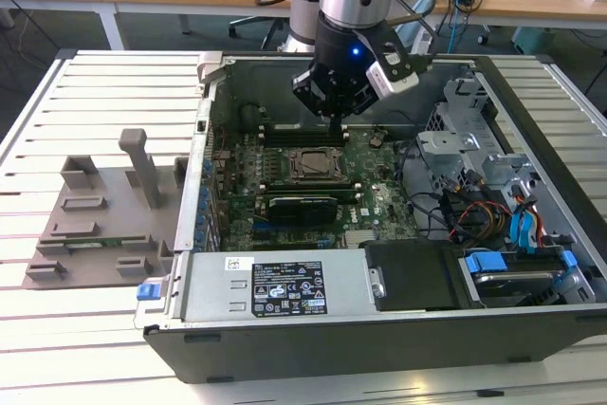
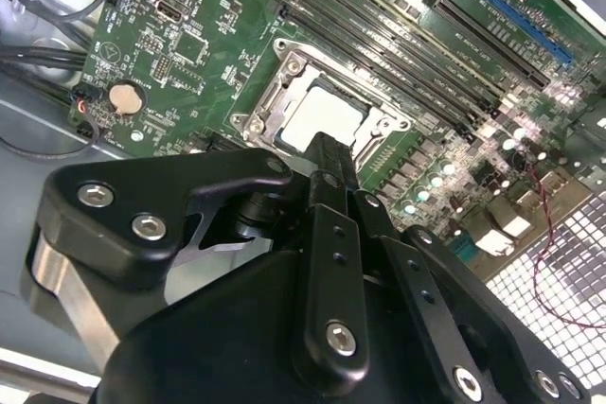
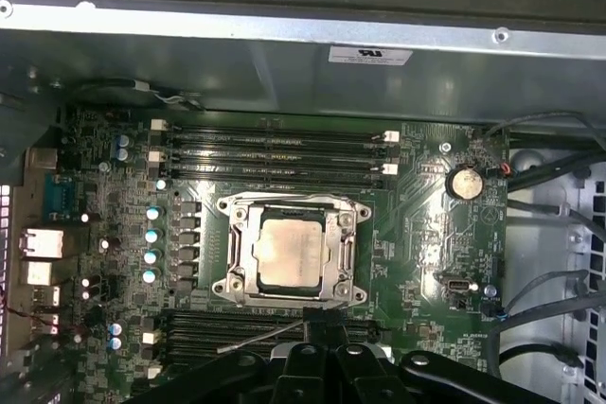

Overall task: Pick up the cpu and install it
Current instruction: 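Install the second cpu locking lever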

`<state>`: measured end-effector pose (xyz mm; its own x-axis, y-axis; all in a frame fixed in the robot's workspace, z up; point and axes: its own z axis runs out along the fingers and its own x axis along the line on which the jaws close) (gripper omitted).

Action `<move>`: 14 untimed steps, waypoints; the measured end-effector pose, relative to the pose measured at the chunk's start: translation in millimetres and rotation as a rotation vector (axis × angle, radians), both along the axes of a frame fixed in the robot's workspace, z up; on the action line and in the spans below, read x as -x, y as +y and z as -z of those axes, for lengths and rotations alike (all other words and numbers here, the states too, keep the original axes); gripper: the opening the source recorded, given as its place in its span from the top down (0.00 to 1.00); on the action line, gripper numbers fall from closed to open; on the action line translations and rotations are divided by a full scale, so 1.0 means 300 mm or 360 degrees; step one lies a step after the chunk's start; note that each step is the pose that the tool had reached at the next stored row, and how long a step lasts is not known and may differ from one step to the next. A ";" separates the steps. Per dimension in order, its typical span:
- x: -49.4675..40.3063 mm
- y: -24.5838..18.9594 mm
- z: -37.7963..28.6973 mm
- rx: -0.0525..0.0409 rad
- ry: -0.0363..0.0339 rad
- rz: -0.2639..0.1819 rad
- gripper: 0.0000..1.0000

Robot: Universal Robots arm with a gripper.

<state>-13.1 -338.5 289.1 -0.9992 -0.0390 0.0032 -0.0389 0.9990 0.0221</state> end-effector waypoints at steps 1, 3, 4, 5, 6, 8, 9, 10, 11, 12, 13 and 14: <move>0.000 -0.002 0.001 -0.0003 0.0000 0.0000 0.89; 0.000 -0.006 0.003 -0.0008 0.0000 0.0000 0.89; 0.000 -0.008 0.004 -0.0011 0.0000 0.0000 0.89; 0.000 -0.009 0.004 -0.0012 0.0000 0.0000 0.89; 0.000 -0.011 0.005 -0.0013 0.0000 0.0000 0.89; 0.000 -0.016 0.007 -0.0017 0.0000 0.0000 0.89; 0.000 -0.019 0.008 -0.0022 0.0000 0.0000 0.89; 0.000 -0.022 0.010 -0.0032 0.0000 0.0000 0.89; 0.000 -0.025 0.012 -0.0039 0.0000 0.0000 0.89; 0.000 -0.029 0.014 -0.0049 0.0000 0.0000 0.89; 0.000 -0.035 0.017 -0.0057 0.0000 0.0000 0.89; 0.001 -0.043 0.020 -0.0066 0.0000 0.0000 0.89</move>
